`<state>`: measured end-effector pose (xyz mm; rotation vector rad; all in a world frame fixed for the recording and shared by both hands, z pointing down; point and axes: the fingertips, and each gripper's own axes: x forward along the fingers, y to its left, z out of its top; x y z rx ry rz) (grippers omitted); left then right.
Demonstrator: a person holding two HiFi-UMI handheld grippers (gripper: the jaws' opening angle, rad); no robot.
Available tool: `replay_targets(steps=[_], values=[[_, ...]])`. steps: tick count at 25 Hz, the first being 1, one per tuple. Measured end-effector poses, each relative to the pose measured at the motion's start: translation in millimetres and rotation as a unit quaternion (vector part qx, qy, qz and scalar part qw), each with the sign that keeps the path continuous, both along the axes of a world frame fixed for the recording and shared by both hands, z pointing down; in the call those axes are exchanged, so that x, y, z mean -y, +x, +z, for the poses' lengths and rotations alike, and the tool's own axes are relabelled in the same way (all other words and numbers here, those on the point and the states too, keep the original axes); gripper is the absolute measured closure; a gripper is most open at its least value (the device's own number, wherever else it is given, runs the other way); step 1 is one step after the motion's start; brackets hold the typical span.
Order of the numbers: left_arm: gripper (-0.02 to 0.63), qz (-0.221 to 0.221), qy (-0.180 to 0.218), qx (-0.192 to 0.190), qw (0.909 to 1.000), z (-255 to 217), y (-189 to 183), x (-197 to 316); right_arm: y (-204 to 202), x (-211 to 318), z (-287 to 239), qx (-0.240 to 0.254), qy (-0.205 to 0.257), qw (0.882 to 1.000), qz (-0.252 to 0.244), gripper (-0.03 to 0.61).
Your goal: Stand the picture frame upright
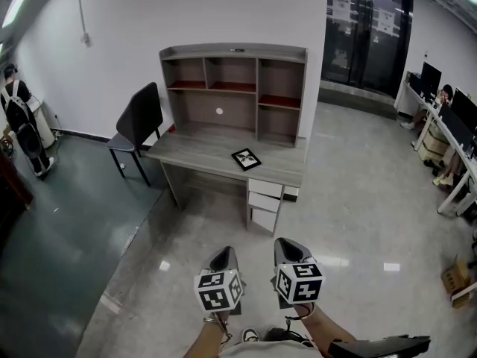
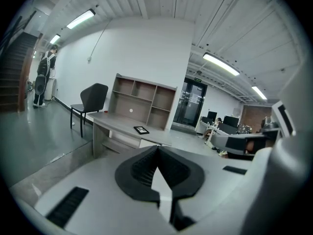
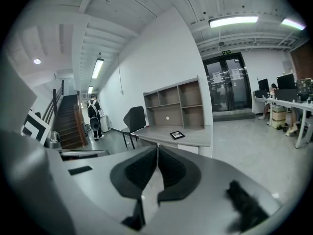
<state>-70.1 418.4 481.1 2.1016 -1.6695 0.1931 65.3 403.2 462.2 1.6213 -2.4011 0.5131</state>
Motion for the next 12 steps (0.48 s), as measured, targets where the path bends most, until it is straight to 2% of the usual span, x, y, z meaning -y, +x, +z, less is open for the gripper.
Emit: replay_targets(steps=[12], values=[[0.601,0.001,-0.008,0.003,1.0,17.1,-12.5,29.0,14.8,27.2,21.6,-0.002,-0.016,0.999,0.035,0.546]])
